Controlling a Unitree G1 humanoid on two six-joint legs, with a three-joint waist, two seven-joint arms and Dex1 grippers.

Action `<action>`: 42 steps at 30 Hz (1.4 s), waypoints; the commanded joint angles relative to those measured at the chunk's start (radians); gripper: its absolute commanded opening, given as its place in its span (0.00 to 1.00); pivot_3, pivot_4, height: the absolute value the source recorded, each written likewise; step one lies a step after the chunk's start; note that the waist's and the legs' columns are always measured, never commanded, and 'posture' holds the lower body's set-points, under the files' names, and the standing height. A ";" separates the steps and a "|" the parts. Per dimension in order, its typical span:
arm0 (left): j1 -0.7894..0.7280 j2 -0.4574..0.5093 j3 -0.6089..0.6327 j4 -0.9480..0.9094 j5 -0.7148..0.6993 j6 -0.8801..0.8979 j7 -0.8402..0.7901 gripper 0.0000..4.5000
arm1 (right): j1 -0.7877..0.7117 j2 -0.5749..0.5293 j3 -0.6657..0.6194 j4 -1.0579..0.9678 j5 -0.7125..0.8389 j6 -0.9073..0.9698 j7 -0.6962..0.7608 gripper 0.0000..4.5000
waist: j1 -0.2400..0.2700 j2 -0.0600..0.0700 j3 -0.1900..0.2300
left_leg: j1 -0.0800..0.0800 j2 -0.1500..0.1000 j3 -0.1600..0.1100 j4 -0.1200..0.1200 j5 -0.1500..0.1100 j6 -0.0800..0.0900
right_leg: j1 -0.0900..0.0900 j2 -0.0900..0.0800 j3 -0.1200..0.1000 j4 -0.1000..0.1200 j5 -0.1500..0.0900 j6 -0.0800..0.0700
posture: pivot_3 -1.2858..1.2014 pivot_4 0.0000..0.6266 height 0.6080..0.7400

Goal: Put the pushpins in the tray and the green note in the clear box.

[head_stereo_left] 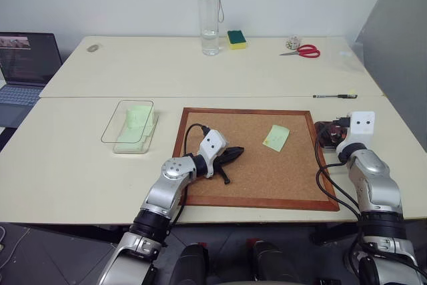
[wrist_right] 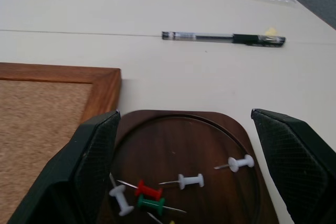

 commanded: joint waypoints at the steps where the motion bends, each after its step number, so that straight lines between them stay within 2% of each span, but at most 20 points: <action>1: 0.024 -0.005 -0.022 0.017 0.008 0.024 0.000 0.00 | 0.041 -0.043 0.063 -0.107 0.018 -0.092 0.160 0.91 | 0.000 0.000 0.000 | 0.000 0.000 0.000 0.000 0.000 0.000 | 0.000 0.000 0.000 0.000 0.000 0.000 | 0.52 0.24 1.00; 5: 0.033 -0.005 -0.025 0.009 0.008 0.025 0.000 0.00 | 0.087 -0.055 0.134 -0.198 0.072 -0.095 0.312 0.91 | -0.002 0.000 0.000 | 0.000 0.000 0.000 0.000 0.000 0.000 | 0.000 0.001 0.000 0.000 0.000 0.000 | 0.52 0.24 1.00; 8: 0.038 -0.006 -0.028 0.006 0.009 0.024 0.000 0.00 | 0.099 -0.044 0.167 -0.237 0.096 -0.078 0.362 0.91 | -0.002 0.000 0.000 | 0.000 0.000 0.000 0.000 0.000 0.000 | 0.000 0.001 0.000 0.000 0.000 0.000 | 0.52 0.24 1.00; 17: 0.047 -0.006 -0.031 -0.004 0.013 0.018 0.005 0.00 | 0.091 0.021 0.260 -0.236 0.091 -0.069 0.390 0.91 | -0.001 0.000 0.000 | 0.000 0.001 0.000 0.000 0.000 0.000 | 0.000 0.001 -0.001 0.000 0.000 0.000 | 0.52 0.24 1.00; 26: 0.053 -0.007 -0.032 -0.017 0.014 0.019 0.015 0.00 | 0.054 0.064 0.302 -0.137 0.049 -0.093 0.381 0.91 | -0.002 0.000 0.000 | 0.000 0.001 0.000 0.000 0.000 0.000 | 0.000 0.001 -0.001 0.000 0.000 0.000 | 0.52 0.24 1.00; 34: 0.056 -0.005 -0.030 -0.022 0.014 0.023 0.018 0.00 | 0.029 0.076 0.299 -0.065 0.026 -0.119 0.377 0.61 | -0.002 0.000 0.000 | 0.000 0.001 0.000 0.000 0.000 0.000 | -0.001 0.001 -0.001 0.000 0.000 0.000 | 0.52 0.24 1.00; 35: 0.056 -0.005 -0.030 -0.023 0.014 0.024 0.018 0.00 | 0.028 0.077 0.299 -0.062 0.026 -0.121 0.377 0.54 | -0.002 0.000 0.000 | 0.000 0.001 0.000 0.000 0.000 0.000 | 0.000 0.001 -0.001 0.000 0.000 0.000 | 0.52 0.24 1.00; 36: 0.057 -0.005 -0.031 -0.024 0.013 0.025 0.018 0.00 | 0.026 0.077 0.300 -0.060 0.025 -0.123 0.377 0.52 | -0.002 0.000 0.000 | 0.000 0.001 0.000 0.000 0.000 0.000 | 0.000 0.001 -0.001 0.000 0.000 0.000 | 0.52 0.24 1.00; 42: 0.057 -0.006 -0.031 -0.021 0.015 0.023 0.020 0.00 | 0.016 0.087 0.306 -0.046 0.021 -0.128 0.371 0.24 | -0.002 0.000 0.000 | 0.000 0.001 0.000 0.000 0.000 0.000 | -0.001 0.001 -0.001 0.000 0.000 0.000 | 0.52 0.24 1.00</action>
